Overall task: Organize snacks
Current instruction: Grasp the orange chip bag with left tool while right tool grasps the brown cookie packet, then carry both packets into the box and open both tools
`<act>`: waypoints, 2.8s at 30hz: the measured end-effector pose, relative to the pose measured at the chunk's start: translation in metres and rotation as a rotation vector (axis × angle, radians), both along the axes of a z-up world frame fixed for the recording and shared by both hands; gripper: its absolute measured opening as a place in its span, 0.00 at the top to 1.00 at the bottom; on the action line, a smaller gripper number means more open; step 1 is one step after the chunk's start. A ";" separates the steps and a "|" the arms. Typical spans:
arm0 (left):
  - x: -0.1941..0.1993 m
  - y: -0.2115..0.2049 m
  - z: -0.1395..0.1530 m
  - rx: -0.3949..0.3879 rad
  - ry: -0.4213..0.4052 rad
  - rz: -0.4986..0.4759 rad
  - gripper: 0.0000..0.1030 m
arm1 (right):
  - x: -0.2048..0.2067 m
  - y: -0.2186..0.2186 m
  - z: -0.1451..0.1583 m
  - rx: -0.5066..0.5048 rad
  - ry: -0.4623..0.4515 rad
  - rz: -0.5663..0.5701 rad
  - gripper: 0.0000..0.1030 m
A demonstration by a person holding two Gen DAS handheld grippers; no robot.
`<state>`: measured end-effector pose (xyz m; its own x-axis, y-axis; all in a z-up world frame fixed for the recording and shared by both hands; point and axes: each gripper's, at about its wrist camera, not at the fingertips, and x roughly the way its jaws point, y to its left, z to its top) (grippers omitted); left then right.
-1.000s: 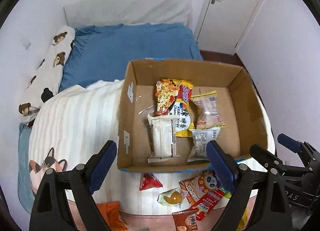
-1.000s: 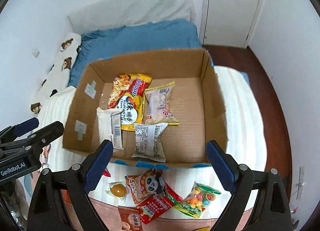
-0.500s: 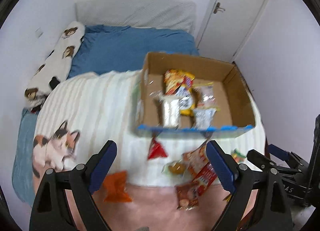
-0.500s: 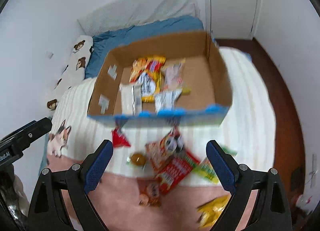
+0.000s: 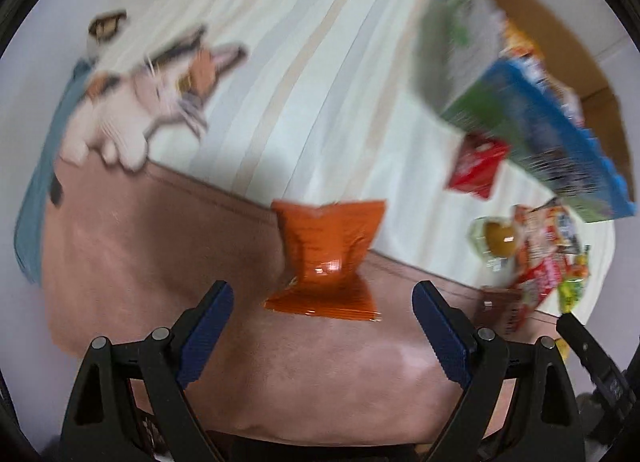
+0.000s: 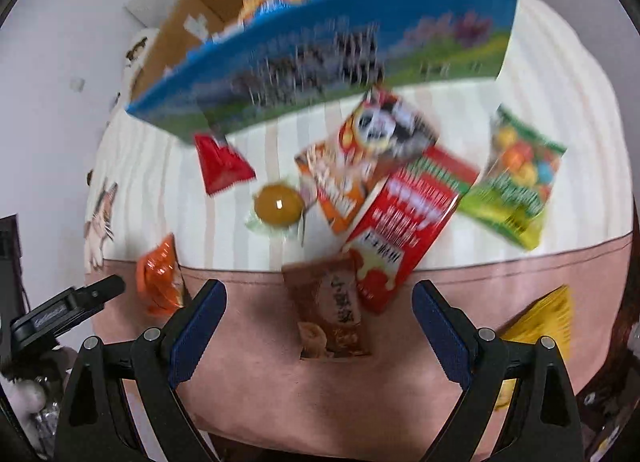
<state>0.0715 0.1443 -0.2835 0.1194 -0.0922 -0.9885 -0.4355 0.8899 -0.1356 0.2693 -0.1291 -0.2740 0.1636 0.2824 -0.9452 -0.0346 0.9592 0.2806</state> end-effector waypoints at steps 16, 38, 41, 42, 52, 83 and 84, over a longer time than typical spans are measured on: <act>0.007 -0.013 -0.068 -0.030 0.052 -0.035 0.42 | -0.010 0.044 -0.083 -0.133 0.106 0.042 0.42; -0.076 -0.161 -0.081 0.058 0.067 -0.331 0.49 | -0.079 0.007 -0.101 -0.070 0.227 -0.065 0.34; -0.054 -0.149 -0.087 0.059 0.064 -0.334 0.49 | -0.075 0.019 -0.107 -0.088 0.229 -0.056 0.33; -0.054 -0.150 -0.087 0.060 0.062 -0.334 0.49 | -0.074 0.022 -0.108 -0.091 0.233 -0.057 0.33; -0.041 -0.144 -0.098 0.072 0.065 -0.332 0.49 | -0.059 0.010 -0.117 -0.105 0.227 -0.006 0.37; 0.148 -0.146 0.162 -0.008 -0.335 -0.340 0.53 | 0.116 -0.053 0.130 0.064 -0.232 -0.044 0.43; 0.162 -0.144 0.163 0.007 -0.338 -0.339 0.53 | 0.137 -0.053 0.135 0.046 -0.246 -0.037 0.43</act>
